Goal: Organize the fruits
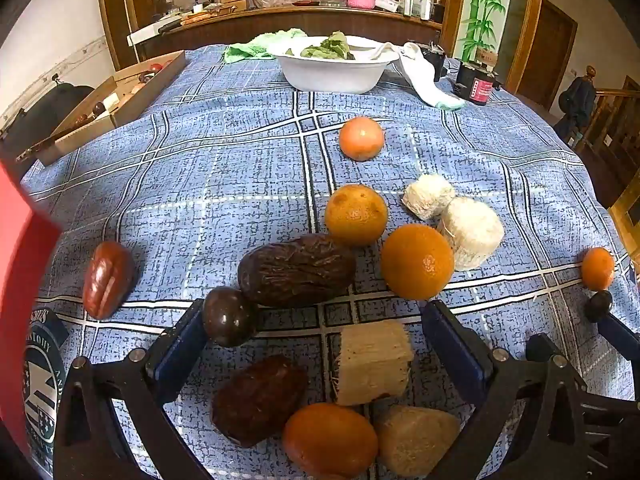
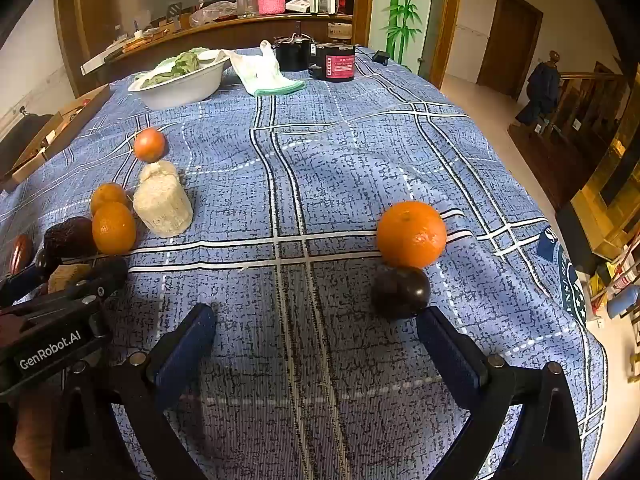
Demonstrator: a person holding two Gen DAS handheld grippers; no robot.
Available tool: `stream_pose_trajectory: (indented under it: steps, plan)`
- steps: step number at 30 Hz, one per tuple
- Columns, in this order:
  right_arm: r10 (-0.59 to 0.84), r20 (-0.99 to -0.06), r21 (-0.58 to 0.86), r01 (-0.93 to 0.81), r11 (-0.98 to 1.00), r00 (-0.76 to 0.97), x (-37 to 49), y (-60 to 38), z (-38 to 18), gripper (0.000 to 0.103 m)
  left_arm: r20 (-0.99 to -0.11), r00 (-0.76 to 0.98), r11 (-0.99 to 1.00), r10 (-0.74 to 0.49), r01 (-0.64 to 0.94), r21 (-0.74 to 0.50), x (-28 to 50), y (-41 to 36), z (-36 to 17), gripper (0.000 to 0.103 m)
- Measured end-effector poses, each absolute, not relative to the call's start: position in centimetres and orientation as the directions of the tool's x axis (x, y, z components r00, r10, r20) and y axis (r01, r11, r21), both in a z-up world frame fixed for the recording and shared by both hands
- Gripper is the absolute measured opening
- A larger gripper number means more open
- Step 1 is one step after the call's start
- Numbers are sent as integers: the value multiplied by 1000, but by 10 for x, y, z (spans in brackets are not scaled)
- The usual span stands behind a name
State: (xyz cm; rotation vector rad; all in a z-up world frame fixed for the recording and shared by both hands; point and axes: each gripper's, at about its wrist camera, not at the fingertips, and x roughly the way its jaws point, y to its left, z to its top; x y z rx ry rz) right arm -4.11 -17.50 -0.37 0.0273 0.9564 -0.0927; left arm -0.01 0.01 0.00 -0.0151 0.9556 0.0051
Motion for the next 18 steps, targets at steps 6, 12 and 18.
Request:
stream_pose_trajectory:
  steps: [6,12,18]
  plan:
    - [-65,-816,-15,92,996,574,-41,-175,-3,102,-818,575,1000,-1,-11,-9,0,0,0,102]
    - [-63,-817,-12,92,996,573,-41,-175,-3,102,-818,575,1000,-2,-11,-10,0,0,0,102]
    - [-63,-817,-12,92,996,574,-41,-175,-3,102,-818,575,1000,-2,-11,-10,0,0,0,102]
